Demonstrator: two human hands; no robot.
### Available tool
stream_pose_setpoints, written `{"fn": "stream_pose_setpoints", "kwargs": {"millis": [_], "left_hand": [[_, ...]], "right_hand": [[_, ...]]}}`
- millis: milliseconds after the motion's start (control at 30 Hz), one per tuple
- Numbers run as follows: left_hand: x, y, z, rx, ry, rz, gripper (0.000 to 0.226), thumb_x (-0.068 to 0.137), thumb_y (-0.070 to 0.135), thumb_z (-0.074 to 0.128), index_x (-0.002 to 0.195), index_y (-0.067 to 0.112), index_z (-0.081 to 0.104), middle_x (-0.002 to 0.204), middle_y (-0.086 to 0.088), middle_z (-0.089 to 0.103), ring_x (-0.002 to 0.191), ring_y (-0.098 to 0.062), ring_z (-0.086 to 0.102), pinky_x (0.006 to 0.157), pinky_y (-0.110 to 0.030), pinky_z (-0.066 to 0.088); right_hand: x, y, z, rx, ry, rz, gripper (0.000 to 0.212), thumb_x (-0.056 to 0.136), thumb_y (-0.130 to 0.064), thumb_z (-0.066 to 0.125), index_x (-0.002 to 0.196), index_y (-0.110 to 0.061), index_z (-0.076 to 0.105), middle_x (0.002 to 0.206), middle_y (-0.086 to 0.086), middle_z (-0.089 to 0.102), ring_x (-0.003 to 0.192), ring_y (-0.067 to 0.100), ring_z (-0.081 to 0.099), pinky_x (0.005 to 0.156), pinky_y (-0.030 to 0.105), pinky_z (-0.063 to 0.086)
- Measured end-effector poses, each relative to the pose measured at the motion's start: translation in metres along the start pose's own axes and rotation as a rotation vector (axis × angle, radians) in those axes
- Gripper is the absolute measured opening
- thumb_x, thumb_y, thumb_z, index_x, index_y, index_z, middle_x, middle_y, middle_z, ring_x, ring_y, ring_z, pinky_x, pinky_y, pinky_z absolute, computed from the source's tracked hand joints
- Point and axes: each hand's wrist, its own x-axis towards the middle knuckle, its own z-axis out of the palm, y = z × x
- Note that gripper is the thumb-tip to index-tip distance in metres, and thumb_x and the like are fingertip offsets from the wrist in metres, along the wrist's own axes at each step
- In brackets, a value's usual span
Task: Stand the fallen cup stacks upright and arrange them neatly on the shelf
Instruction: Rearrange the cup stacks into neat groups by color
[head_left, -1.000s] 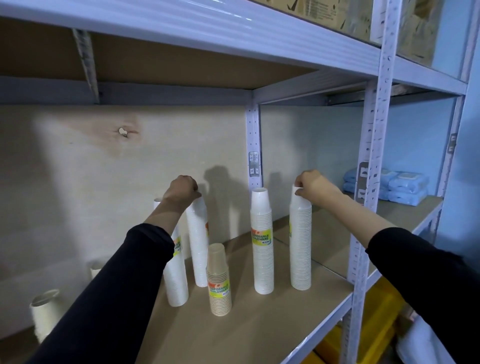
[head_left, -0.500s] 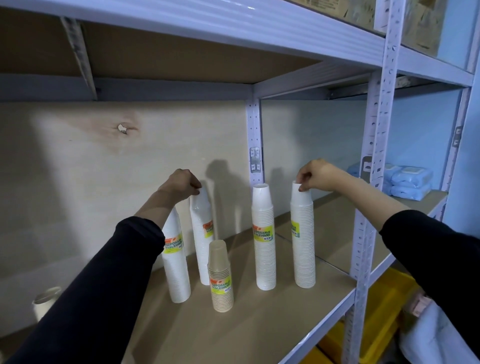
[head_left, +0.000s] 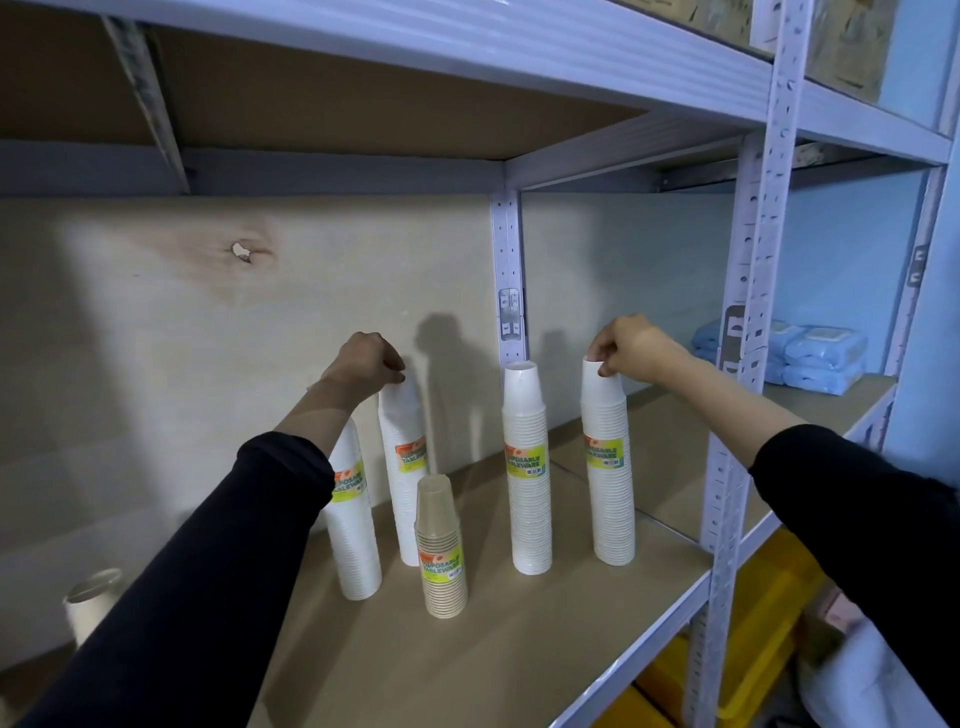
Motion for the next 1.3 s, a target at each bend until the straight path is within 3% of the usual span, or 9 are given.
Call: {"fn": "stream_pose_setpoints", "kwargs": {"millis": [133, 300, 533, 733, 933, 1133, 1300], "left_hand": [[-0.002, -0.002, -0.001, -0.028, 0.003, 0.019, 0.027, 0.081, 0.002, 0.067, 0.107, -0.004, 0.069, 0.116, -0.021, 0.067, 0.114, -0.030, 0.058, 0.098, -0.030, 0.044], [-0.005, -0.004, -0.002, -0.067, -0.018, 0.045, 0.027, 0.081, -0.003, 0.064, 0.107, -0.004, 0.068, 0.114, -0.022, 0.067, 0.109, -0.032, 0.060, 0.087, -0.023, 0.042], [-0.006, -0.002, -0.004, 0.016, -0.055, 0.065, 0.027, 0.085, 0.006, 0.062, 0.111, -0.001, 0.065, 0.120, -0.020, 0.062, 0.112, -0.030, 0.057, 0.093, -0.030, 0.044], [-0.012, 0.004, -0.009, 0.074, -0.052, 0.093, 0.031, 0.087, 0.010, 0.059, 0.117, 0.002, 0.061, 0.125, -0.017, 0.059, 0.113, -0.030, 0.055, 0.096, -0.032, 0.042], [-0.032, 0.005, -0.021, 0.126, -0.084, 0.129, 0.029, 0.088, 0.012, 0.057, 0.115, 0.003, 0.063, 0.123, -0.013, 0.062, 0.114, -0.027, 0.055, 0.095, -0.030, 0.042], [-0.064, -0.008, -0.045, 0.160, -0.080, 0.102, 0.031, 0.089, 0.014, 0.057, 0.118, 0.004, 0.061, 0.125, -0.012, 0.061, 0.115, -0.026, 0.055, 0.097, -0.030, 0.041], [-0.095, -0.031, -0.067, 0.173, -0.037, 0.062, 0.028, 0.090, 0.013, 0.055, 0.116, 0.005, 0.062, 0.122, -0.011, 0.063, 0.114, -0.026, 0.054, 0.097, -0.030, 0.041]], "right_hand": [[-0.001, 0.006, -0.004, 0.015, -0.010, -0.018, 0.031, 0.080, 0.000, 0.064, 0.111, -0.002, 0.066, 0.116, 0.016, 0.066, 0.108, 0.027, 0.059, 0.093, 0.027, 0.044], [-0.003, 0.008, -0.004, 0.013, -0.006, -0.067, 0.028, 0.079, 0.002, 0.064, 0.107, 0.000, 0.066, 0.113, 0.017, 0.066, 0.104, 0.028, 0.060, 0.088, 0.027, 0.045], [-0.007, 0.005, 0.000, -0.020, 0.000, -0.071, 0.027, 0.083, -0.004, 0.060, 0.109, -0.002, 0.064, 0.116, 0.015, 0.063, 0.105, 0.025, 0.059, 0.080, 0.022, 0.040], [-0.010, -0.005, -0.006, -0.074, 0.004, -0.070, 0.024, 0.086, -0.007, 0.056, 0.109, -0.002, 0.064, 0.119, 0.015, 0.062, 0.110, 0.027, 0.056, 0.089, 0.028, 0.044], [-0.017, -0.026, -0.008, -0.025, -0.006, -0.116, 0.022, 0.084, -0.008, 0.058, 0.103, 0.001, 0.066, 0.113, 0.015, 0.066, 0.105, 0.028, 0.060, 0.080, 0.022, 0.040], [-0.025, -0.070, 0.003, 0.020, -0.005, -0.205, 0.022, 0.081, -0.011, 0.063, 0.102, -0.001, 0.067, 0.110, 0.015, 0.068, 0.105, 0.028, 0.059, 0.091, 0.029, 0.046], [-0.036, -0.118, 0.028, 0.070, -0.014, -0.302, 0.023, 0.080, -0.011, 0.063, 0.101, -0.003, 0.068, 0.110, 0.015, 0.068, 0.105, 0.028, 0.060, 0.089, 0.028, 0.045]]}}
